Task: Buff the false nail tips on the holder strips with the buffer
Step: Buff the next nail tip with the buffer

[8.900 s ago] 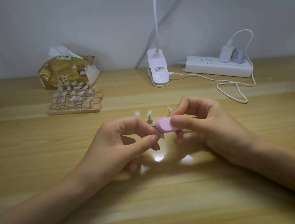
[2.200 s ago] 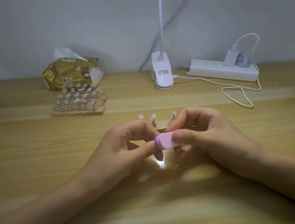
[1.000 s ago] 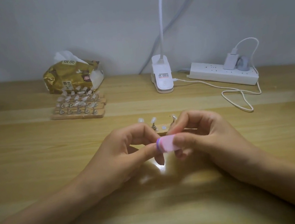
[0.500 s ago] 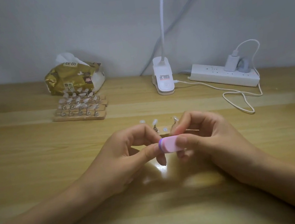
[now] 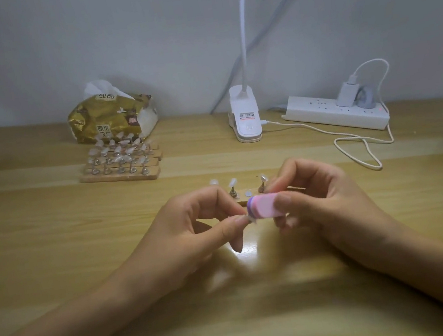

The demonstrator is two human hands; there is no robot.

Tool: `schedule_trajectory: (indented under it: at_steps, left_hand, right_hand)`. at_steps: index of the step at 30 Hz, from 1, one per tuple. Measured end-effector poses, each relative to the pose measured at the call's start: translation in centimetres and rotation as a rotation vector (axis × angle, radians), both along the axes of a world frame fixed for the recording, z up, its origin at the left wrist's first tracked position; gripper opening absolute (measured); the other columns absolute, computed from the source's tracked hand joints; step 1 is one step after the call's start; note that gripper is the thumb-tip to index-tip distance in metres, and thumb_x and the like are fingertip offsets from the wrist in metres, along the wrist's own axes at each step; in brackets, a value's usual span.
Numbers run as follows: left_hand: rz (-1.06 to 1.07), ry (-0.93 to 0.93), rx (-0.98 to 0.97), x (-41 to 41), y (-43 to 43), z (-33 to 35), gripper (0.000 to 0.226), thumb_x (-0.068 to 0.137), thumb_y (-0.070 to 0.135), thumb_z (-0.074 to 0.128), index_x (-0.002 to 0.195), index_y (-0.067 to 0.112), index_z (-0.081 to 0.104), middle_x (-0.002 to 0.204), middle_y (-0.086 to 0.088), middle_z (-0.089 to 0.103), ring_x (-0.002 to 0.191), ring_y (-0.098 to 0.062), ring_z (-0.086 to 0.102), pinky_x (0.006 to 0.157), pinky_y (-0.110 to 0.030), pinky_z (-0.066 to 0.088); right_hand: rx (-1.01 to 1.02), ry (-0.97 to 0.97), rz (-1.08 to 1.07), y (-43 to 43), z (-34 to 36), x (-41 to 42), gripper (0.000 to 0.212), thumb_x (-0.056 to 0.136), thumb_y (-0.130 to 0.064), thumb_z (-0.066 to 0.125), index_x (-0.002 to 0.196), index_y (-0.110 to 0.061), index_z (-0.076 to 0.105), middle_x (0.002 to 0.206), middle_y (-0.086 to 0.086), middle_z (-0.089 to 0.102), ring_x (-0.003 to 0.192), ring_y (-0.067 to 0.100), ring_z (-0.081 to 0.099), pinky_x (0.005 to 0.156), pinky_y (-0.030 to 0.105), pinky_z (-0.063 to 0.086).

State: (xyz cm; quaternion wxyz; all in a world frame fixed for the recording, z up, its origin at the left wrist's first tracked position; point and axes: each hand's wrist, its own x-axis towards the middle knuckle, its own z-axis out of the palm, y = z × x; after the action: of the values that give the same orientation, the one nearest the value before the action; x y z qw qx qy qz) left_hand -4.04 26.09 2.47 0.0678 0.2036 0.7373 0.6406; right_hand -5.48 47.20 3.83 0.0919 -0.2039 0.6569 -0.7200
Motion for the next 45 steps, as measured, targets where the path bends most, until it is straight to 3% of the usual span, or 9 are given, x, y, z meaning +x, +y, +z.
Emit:
schedule_trajectory:
  at_steps: [3,11,21,26,30,34,38,42,45]
  left_hand:
    - [-0.022,0.016,-0.014,0.06,-0.04,-0.05,0.015,0.079,0.039,0.071,0.076,0.026,0.065,0.067,0.001,0.068,0.036,-0.004,0.033,0.038,-0.010,0.026]
    - [-0.011,0.080,-0.012,0.07,0.27,0.03,0.017,0.084,0.020,0.067,0.071,0.030,0.065,0.063,0.003,0.066,0.038,0.005,0.046,0.040,-0.003,0.029]
    - [-0.018,0.084,-0.040,0.14,0.31,0.04,0.013,0.085,0.019,0.068,0.074,0.023,0.065,0.066,0.001,0.068,0.041,0.006,0.049,0.041,-0.003,0.031]
    - [-0.024,0.067,-0.057,0.05,0.23,-0.01,0.012,0.084,0.026,0.068,0.074,0.027,0.063,0.068,0.001,0.069,0.036,0.002,0.040,0.039,-0.007,0.028]
    - [-0.014,0.049,-0.049,0.08,0.19,0.02,0.009,0.084,0.026,0.066,0.076,0.025,0.064,0.069,0.002,0.069,0.035,0.001,0.036,0.037,-0.008,0.028]
    - [-0.028,0.071,-0.062,0.09,0.27,0.15,0.011,0.085,0.021,0.064,0.075,0.023,0.063,0.071,-0.001,0.070,0.037,0.002,0.041,0.039,-0.007,0.029]
    - [-0.006,0.026,-0.056,0.06,0.14,0.13,0.010,0.084,0.029,0.063,0.078,0.021,0.062,0.074,0.000,0.070,0.036,-0.007,0.032,0.037,-0.015,0.026]
    - [-0.018,0.035,-0.067,0.00,0.18,0.06,0.014,0.084,0.035,0.065,0.079,0.023,0.061,0.077,0.000,0.071,0.035,-0.008,0.033,0.037,-0.015,0.026]
    - [-0.020,0.028,-0.059,-0.07,0.09,-0.07,0.012,0.086,0.033,0.062,0.081,0.023,0.061,0.079,-0.001,0.072,0.033,-0.008,0.033,0.036,-0.014,0.025]
  right_hand:
    - [0.034,0.008,0.012,-0.31,-0.23,0.01,0.018,0.075,-0.007,0.084,0.074,-0.016,0.069,0.077,0.005,0.071,0.059,0.012,0.063,0.054,0.017,0.052]
    - [0.042,-0.015,0.018,-0.50,-0.29,0.00,0.018,0.073,-0.009,0.085,0.073,-0.018,0.070,0.078,0.006,0.071,0.060,0.012,0.063,0.055,0.018,0.052]
    - [0.005,-0.049,-0.078,0.01,-0.24,-0.30,0.016,0.069,-0.012,0.084,0.070,-0.019,0.070,0.076,0.005,0.070,0.060,0.011,0.062,0.056,0.019,0.053]
    - [0.005,-0.016,0.039,-0.23,-0.57,-0.09,0.015,0.076,-0.007,0.082,0.075,-0.018,0.070,0.080,0.004,0.072,0.060,0.012,0.063,0.055,0.018,0.053]
    - [-0.014,-0.060,-0.078,0.21,-0.42,-0.59,0.021,0.066,-0.010,0.088,0.069,-0.020,0.070,0.078,0.008,0.070,0.060,0.011,0.060,0.055,0.019,0.053]
    - [-0.014,-0.013,0.066,-0.35,-0.44,0.02,0.014,0.074,-0.011,0.081,0.074,-0.020,0.070,0.079,0.004,0.071,0.058,0.011,0.062,0.054,0.018,0.052]
    - [0.003,-0.055,-0.095,0.10,-0.26,-0.42,0.017,0.068,-0.012,0.085,0.070,-0.018,0.069,0.078,0.007,0.070,0.060,0.013,0.060,0.054,0.018,0.052]
    - [-0.015,0.009,0.031,-0.47,-0.28,0.23,0.019,0.077,-0.004,0.079,0.073,-0.020,0.069,0.077,0.003,0.071,0.058,0.011,0.062,0.055,0.018,0.053]
    - [0.033,0.005,-0.068,-0.29,-0.19,-0.26,0.016,0.075,-0.007,0.080,0.073,-0.014,0.066,0.074,0.003,0.070,0.058,0.010,0.062,0.054,0.017,0.052]
